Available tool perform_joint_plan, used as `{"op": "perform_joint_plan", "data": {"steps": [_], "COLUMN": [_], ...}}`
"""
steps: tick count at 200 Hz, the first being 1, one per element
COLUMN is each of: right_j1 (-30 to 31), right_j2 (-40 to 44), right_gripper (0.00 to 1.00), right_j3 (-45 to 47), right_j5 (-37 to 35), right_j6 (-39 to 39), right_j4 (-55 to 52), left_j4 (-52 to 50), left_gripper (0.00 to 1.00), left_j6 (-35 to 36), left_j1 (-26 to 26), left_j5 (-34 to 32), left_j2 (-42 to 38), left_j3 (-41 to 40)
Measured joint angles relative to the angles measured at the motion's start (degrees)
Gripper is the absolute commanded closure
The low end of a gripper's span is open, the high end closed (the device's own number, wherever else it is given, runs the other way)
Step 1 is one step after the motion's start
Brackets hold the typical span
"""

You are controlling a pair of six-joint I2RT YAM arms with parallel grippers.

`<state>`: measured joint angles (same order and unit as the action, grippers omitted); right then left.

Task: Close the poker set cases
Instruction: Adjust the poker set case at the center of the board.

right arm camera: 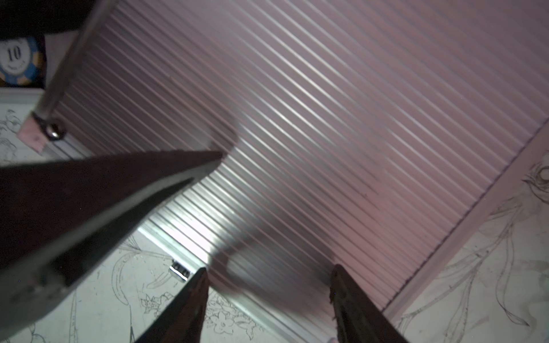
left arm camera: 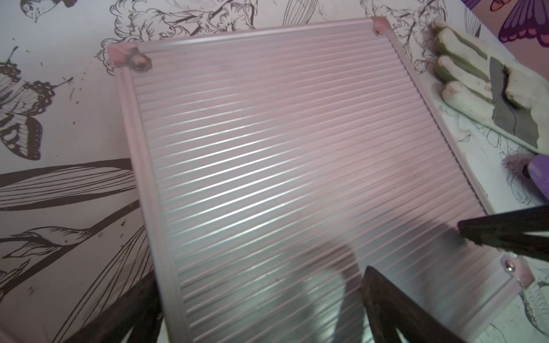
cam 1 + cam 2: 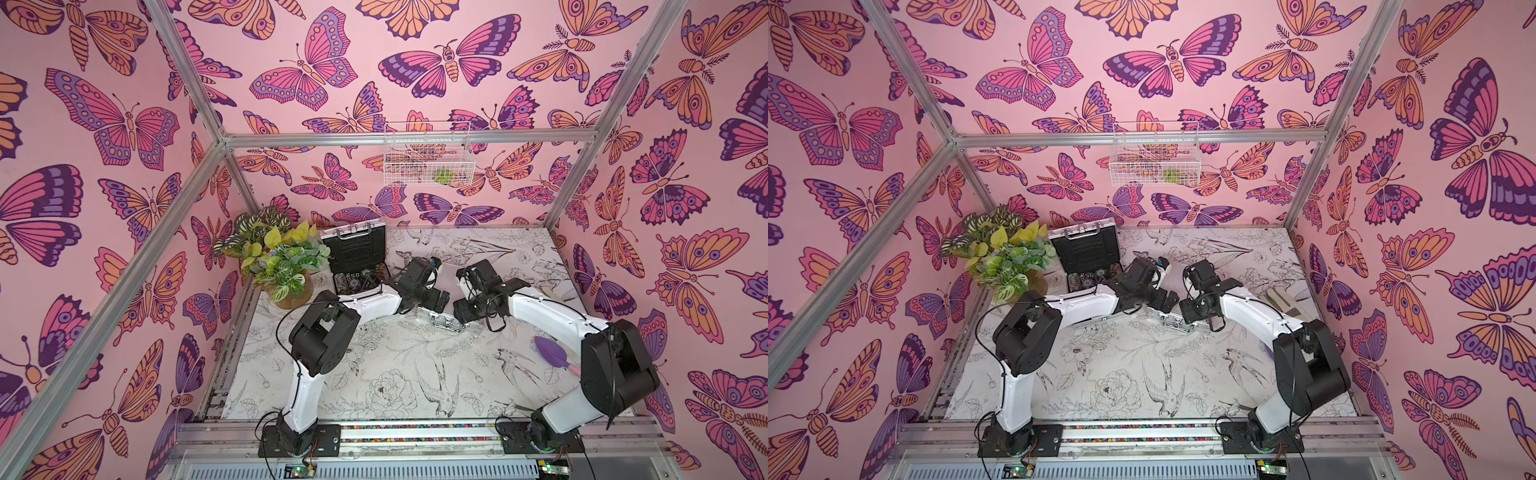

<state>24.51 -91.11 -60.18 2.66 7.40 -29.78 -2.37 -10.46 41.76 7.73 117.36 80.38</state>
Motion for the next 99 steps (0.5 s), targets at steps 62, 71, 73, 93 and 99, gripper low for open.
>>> {"op": "perform_joint_plan", "data": {"steps": [62,71,73,93,99], "right_j1": [-0.90,-0.90,-0.87,-0.87,-0.87], "right_j2": [-2.89,-2.89,-2.89,-3.08,-3.23], "right_gripper": [0.34,0.34,0.34,0.34,0.34], "right_j3": [-2.29,-2.32,-2.32,-2.86,-3.13], "right_j5": [2.14,2.12,2.12,1.88,1.75], "right_j6": [-1.14,-1.53,-1.64,-2.10,-2.19], "right_j4": [2.97,2.91,2.89,2.16,1.88], "left_j4": [3.08,3.74,3.91,4.98,5.25], "left_gripper": [0.01,0.01,0.01,0.02,0.02], "left_j6": [-2.71,-3.06,-3.17,-4.00,-4.22], "left_j1": [-1.05,-1.25,-1.27,-1.60,-1.68], "left_j5": [1.68,1.95,2.01,2.82,2.99], "left_j2": [1.66,1.81,1.81,1.95,2.01], "left_j3": [-0.02,-0.20,-0.28,-0.83,-0.90]}}
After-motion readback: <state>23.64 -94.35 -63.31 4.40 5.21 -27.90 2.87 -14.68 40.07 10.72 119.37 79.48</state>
